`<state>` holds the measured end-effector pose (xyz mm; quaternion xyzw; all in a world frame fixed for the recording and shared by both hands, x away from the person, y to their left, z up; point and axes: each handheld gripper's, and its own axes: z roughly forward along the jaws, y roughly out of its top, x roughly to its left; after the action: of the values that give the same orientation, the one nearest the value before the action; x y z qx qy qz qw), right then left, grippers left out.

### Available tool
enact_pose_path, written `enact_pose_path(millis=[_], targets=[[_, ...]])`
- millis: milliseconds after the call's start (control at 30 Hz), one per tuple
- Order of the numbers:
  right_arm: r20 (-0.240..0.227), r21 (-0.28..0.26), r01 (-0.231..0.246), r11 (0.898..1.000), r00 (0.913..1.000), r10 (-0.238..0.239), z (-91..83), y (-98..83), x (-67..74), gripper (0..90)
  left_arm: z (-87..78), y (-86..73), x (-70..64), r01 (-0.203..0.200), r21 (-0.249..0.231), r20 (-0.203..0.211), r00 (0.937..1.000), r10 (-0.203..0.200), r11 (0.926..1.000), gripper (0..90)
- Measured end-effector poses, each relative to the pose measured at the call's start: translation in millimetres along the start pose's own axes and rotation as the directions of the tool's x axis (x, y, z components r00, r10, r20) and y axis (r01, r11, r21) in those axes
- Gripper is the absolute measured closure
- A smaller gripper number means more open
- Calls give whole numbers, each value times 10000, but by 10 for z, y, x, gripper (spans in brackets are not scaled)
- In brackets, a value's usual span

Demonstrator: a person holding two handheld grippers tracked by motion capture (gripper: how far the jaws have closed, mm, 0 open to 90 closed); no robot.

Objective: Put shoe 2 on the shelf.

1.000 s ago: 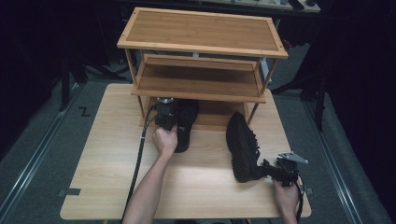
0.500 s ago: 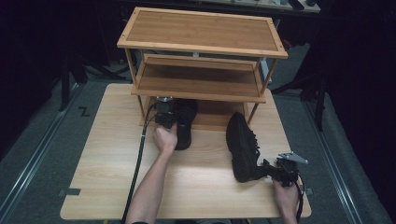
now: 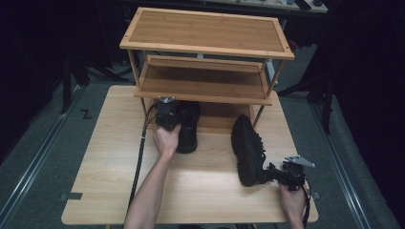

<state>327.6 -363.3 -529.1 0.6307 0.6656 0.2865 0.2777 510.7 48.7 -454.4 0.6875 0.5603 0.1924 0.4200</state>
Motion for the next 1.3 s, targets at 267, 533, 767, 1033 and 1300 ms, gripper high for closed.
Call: enact_pose_path(millis=[267, 533, 767, 1033, 1300], targets=[[1, 1, 4, 10000, 10000, -4, 0, 0, 1, 410, -177, -5, -20, -589, -233, 321, 9977, 597, 9980, 356], [7, 1, 10, 10000, 10000, -10, 0, 0, 1, 410, -375, -35, -16, -886, -454, 520, 9945, 910, 9950, 340], [15, -7, 71, 10000, 10000, -71, 1, 0, -1, 409, -542, -86, 17, -1132, -597, 648, 9910, 1170, 9918, 337], [31, -8, 110, 9999, 9999, -110, 2, 1, 0, 410, -655, -163, 40, -1247, -645, 739, 9888, 1293, 9901, 340], [44, 0, 90, 10000, 10000, -90, 2, 1, 3, 409, -740, -436, 29, -1469, -468, 831, 9851, 1504, 9880, 338]])
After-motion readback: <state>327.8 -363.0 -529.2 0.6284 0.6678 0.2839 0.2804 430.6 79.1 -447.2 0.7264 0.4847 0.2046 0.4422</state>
